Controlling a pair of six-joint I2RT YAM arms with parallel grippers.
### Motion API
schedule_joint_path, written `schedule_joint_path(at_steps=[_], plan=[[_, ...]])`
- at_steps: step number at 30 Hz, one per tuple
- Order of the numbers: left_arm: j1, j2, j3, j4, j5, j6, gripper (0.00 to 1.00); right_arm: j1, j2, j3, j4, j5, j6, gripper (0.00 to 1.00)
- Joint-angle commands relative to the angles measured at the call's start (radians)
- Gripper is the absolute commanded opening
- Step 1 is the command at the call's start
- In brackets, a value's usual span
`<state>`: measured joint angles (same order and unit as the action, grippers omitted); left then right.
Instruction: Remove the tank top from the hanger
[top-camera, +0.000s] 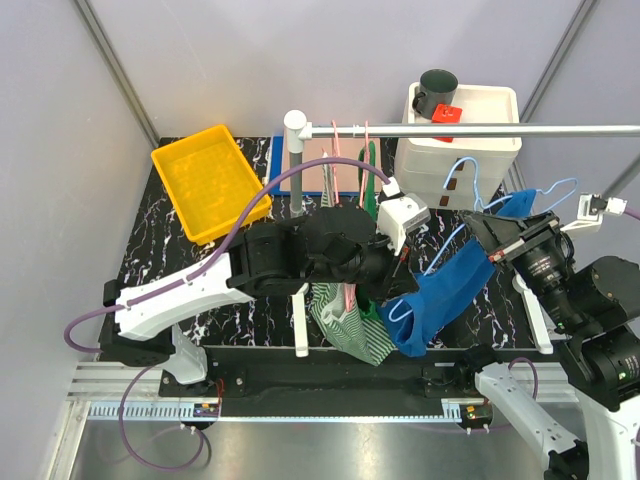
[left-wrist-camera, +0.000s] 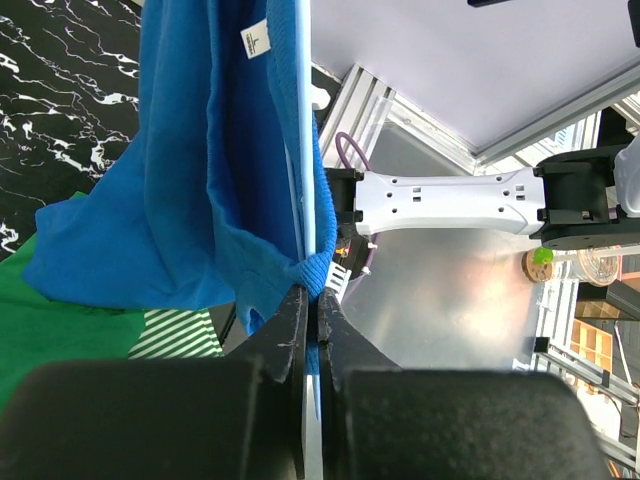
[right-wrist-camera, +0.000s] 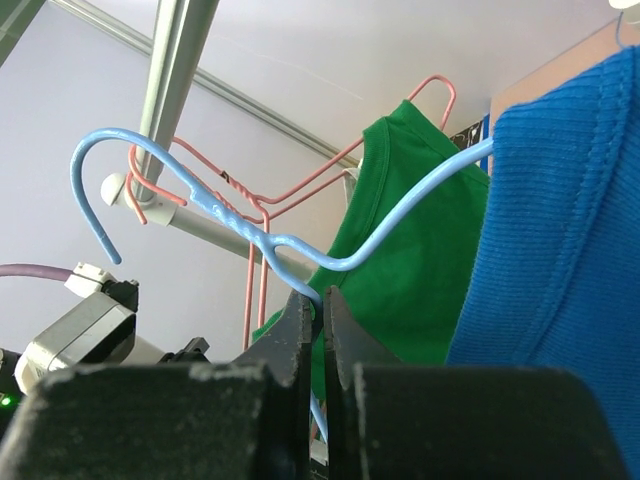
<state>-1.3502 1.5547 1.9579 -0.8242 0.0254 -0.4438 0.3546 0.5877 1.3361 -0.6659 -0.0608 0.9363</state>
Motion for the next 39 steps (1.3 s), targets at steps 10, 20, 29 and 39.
schedule_joint_path(at_steps=[10,20,29,39], plan=[[-0.003,-0.056,0.058,0.026,-0.042,-0.029,0.00,0.003,-0.005,0.063,-0.116,0.205,0.009,0.00],[-0.076,-0.146,-0.017,0.033,-0.070,-0.024,0.00,0.003,0.003,0.069,-0.100,0.240,0.130,0.00],[-0.090,-0.252,-0.114,0.033,-0.162,-0.056,0.00,0.003,0.011,0.097,-0.126,0.171,0.314,0.00],[-0.138,-0.346,-0.246,0.097,-0.117,-0.076,0.00,0.003,-0.063,0.035,-0.103,0.185,0.507,0.00]])
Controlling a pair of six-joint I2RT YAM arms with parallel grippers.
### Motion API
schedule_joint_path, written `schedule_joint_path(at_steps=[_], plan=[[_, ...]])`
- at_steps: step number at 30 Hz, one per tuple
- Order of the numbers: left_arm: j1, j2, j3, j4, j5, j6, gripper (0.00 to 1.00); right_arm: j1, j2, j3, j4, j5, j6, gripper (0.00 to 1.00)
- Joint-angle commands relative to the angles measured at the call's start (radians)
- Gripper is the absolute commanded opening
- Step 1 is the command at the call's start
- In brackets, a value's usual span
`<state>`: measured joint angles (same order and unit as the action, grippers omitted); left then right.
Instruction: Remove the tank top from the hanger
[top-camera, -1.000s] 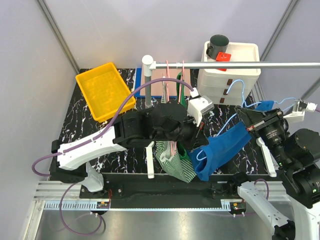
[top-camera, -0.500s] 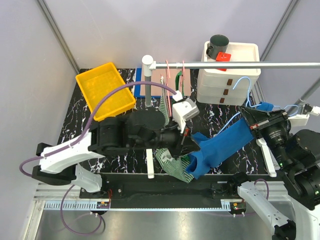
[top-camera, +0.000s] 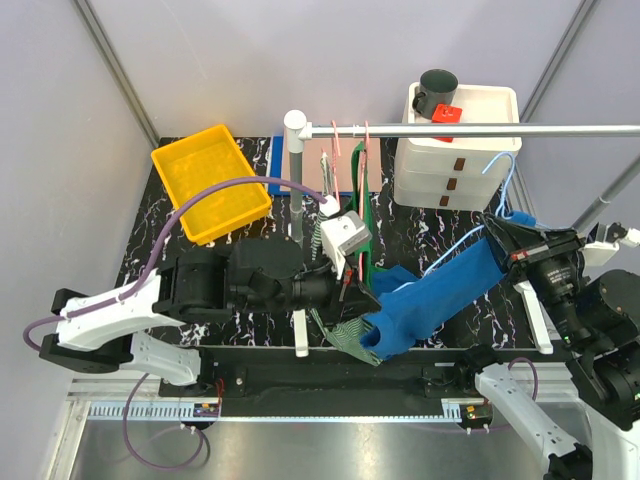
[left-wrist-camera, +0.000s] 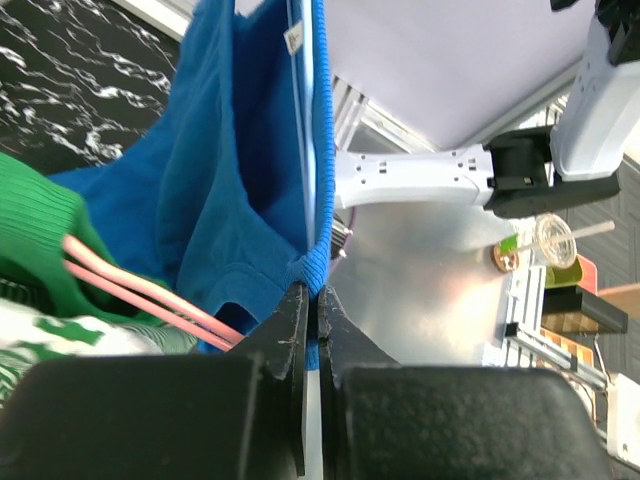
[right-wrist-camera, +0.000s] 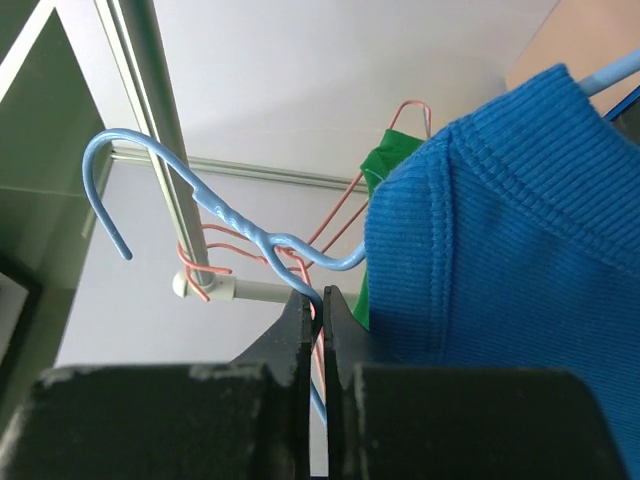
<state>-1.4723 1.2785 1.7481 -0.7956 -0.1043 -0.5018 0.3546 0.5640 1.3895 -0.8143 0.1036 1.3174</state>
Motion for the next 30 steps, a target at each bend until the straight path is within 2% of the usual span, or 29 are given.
schedule_joint_path(at_steps=[1,4,11,17,25,30], plan=[[-0.016,-0.080,-0.076,0.078,0.008,-0.020,0.00,0.003,-0.047,-0.038,0.047,0.012,0.147,0.00],[-0.016,-0.123,-0.154,0.133,0.003,-0.033,0.00,0.003,-0.070,-0.073,0.052,0.005,0.190,0.00],[-0.023,-0.123,-0.171,0.157,0.054,-0.080,0.00,0.003,-0.087,-0.113,0.096,0.027,0.244,0.00],[-0.025,-0.091,-0.165,0.162,0.017,-0.103,0.00,0.004,-0.078,-0.152,0.208,-0.073,0.360,0.00],[-0.023,-0.117,-0.275,0.222,-0.084,-0.193,0.00,0.003,-0.038,-0.204,0.423,-0.336,0.508,0.00],[-0.075,-0.191,-0.378,0.240,-0.280,-0.221,0.00,0.003,-0.058,-0.205,0.426,-0.424,0.627,0.00]])
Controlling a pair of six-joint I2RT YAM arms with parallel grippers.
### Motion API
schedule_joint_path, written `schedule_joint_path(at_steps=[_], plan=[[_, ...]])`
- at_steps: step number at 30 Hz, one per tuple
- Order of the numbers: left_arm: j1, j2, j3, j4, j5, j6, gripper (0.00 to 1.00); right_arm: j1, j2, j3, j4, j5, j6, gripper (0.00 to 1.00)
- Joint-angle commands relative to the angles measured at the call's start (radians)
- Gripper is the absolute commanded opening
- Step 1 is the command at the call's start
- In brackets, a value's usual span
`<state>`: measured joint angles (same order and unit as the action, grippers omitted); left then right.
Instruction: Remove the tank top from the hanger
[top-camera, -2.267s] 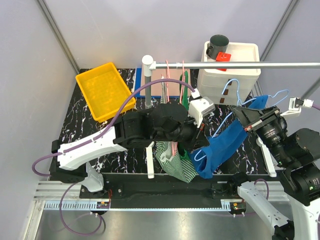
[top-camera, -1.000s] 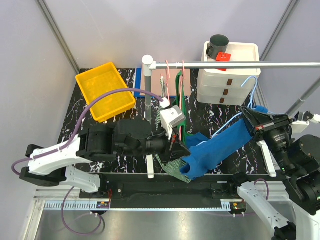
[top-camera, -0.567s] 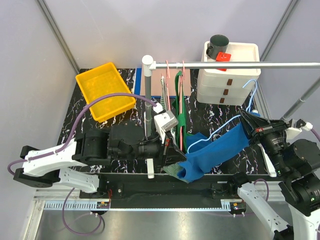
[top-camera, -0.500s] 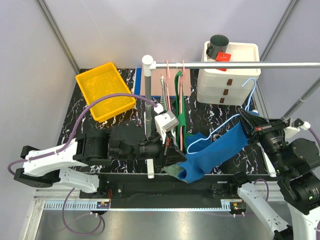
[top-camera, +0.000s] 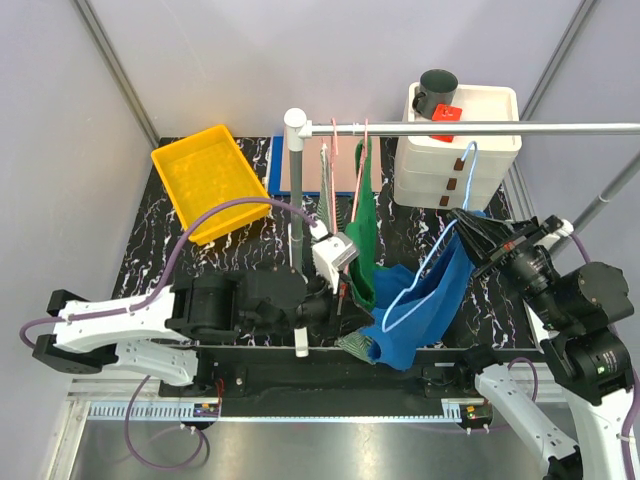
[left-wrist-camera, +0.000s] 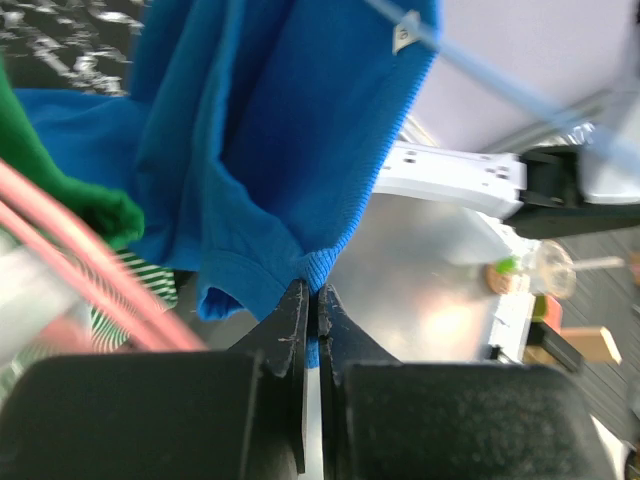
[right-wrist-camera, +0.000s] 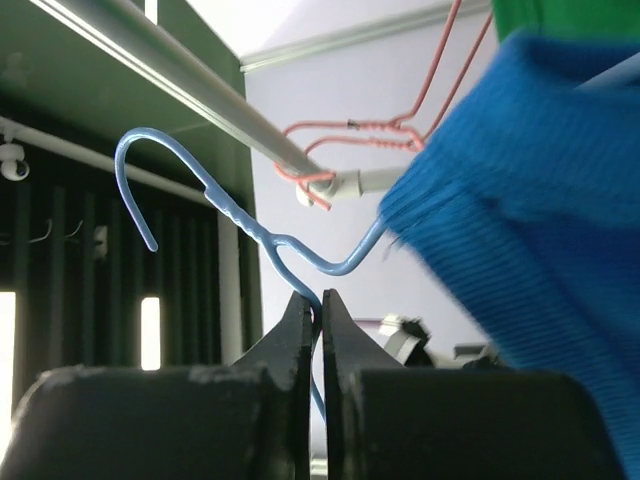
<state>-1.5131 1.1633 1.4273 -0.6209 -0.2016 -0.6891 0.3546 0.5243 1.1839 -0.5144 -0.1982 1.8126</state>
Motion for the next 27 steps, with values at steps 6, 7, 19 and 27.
schedule_joint_path(at_steps=[6,7,19,27], plan=[[-0.050,-0.015,-0.093,0.144,-0.190,-0.007,0.00,0.003,-0.067,-0.035,0.128,-0.147,0.301,0.00],[-0.050,0.024,-0.082,0.150,-0.194,-0.007,0.00,0.003,-0.061,-0.032,0.126,-0.153,0.312,0.00],[-0.038,-0.022,-0.163,0.161,-0.128,0.034,0.00,0.001,0.170,0.175,0.390,-0.276,0.216,0.00],[-0.036,-0.224,-0.412,0.151,-0.093,-0.056,0.00,0.004,0.169,0.153,0.399,-0.310,0.091,0.00]])
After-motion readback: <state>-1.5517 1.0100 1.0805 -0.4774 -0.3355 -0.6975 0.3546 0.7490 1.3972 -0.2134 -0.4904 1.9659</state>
